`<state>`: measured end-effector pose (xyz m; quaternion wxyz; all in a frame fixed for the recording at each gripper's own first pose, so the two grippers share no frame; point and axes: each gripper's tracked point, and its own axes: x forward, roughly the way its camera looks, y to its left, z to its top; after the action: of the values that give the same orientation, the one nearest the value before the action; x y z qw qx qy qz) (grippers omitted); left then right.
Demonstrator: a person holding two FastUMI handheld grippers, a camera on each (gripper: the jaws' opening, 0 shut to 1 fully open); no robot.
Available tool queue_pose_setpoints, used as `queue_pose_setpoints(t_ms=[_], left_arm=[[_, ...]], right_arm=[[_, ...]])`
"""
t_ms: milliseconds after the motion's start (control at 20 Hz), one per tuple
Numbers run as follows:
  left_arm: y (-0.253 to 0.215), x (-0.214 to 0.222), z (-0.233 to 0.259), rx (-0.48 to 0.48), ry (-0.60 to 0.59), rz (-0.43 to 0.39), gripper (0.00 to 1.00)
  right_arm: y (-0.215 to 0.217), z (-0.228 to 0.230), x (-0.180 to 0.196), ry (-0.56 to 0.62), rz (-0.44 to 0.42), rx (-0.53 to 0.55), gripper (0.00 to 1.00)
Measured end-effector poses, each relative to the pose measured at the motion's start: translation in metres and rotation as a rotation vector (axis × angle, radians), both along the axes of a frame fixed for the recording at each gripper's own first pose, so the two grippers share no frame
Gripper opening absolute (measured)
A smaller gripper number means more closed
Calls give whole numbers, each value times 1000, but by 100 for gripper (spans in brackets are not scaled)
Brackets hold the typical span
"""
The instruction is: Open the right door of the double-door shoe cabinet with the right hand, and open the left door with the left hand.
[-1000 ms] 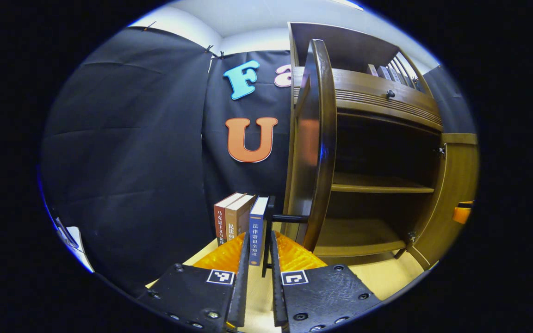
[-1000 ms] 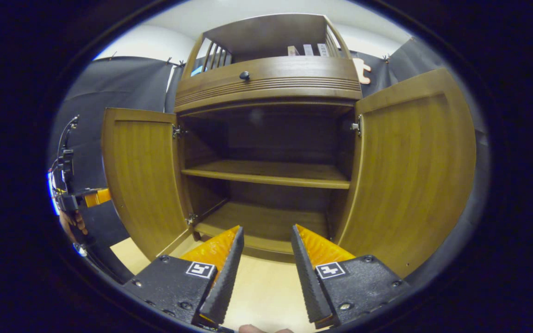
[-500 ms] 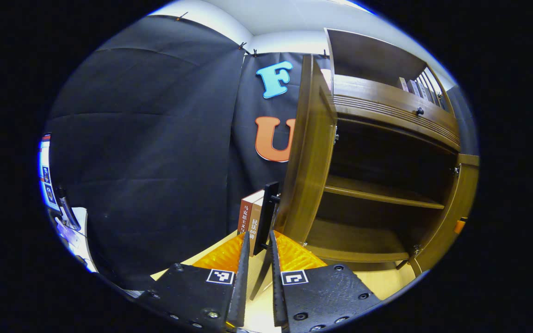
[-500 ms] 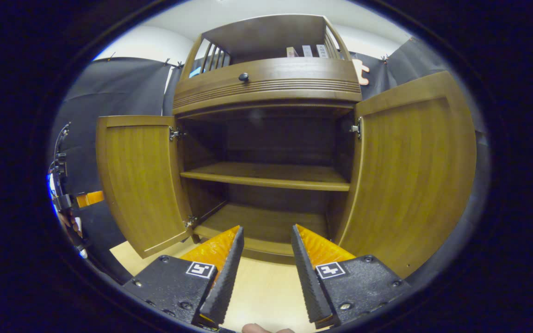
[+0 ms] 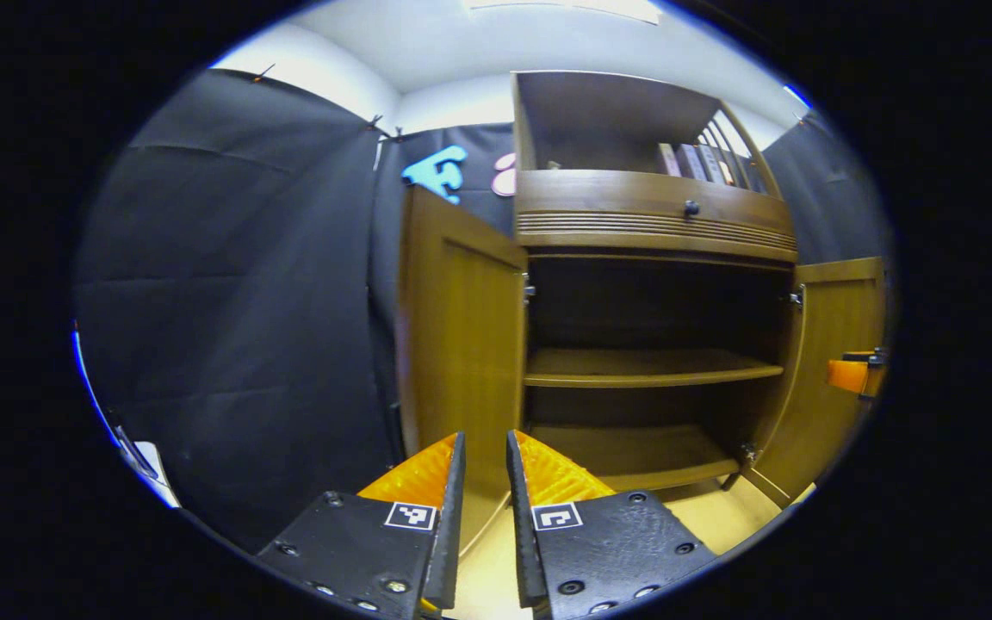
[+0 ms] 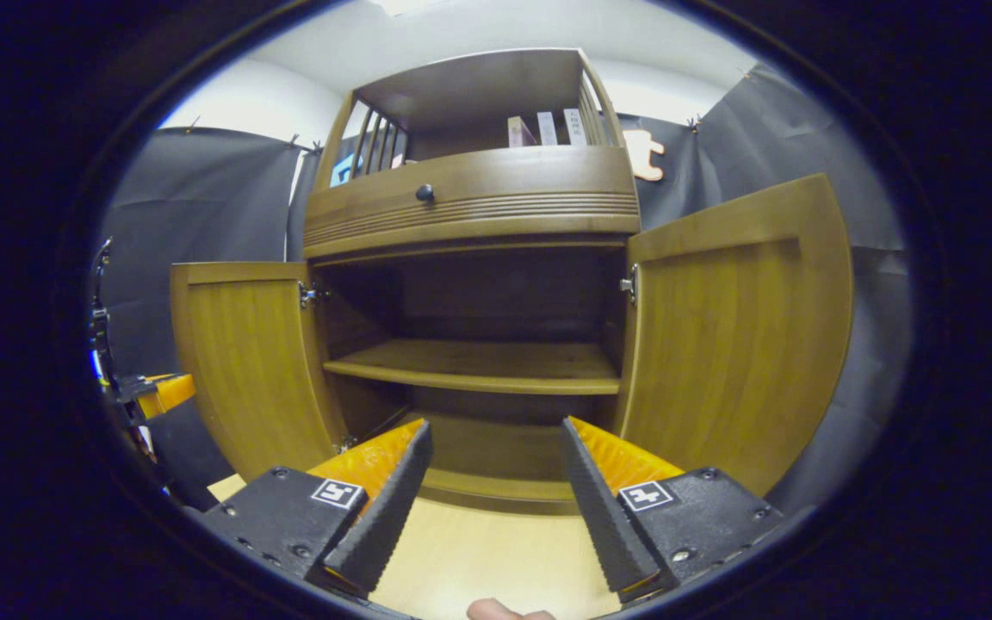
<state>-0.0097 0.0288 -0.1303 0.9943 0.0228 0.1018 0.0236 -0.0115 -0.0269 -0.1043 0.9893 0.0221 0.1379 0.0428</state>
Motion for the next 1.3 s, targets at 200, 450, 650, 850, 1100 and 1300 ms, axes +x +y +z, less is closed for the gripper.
queue_pose_setpoints(t_ms=[200, 450, 650, 850, 1100, 1300], left_arm=[[-44, -3, 22, -20, -20, -90, 46], [-76, -3, 37, -20, -29, -149, 62], [-100, -6, 47, -39, -66, -171, 82], [-109, -12, 48, -36, -75, -177, 90], [-105, -17, 53, -40, -85, -147, 90], [-90, -19, 67, 26, -139, -71, 100]], right_arm=[[-13, 33, -7, -65, -26, -28, 99], [-30, 66, -25, -137, -49, -77, 98], [-33, 67, -34, -155, -45, -77, 94], [-35, 55, -45, -121, -31, -67, 94], [-33, 60, -53, -135, -14, -74, 94], [-28, 54, -59, -122, -13, -93, 94]])
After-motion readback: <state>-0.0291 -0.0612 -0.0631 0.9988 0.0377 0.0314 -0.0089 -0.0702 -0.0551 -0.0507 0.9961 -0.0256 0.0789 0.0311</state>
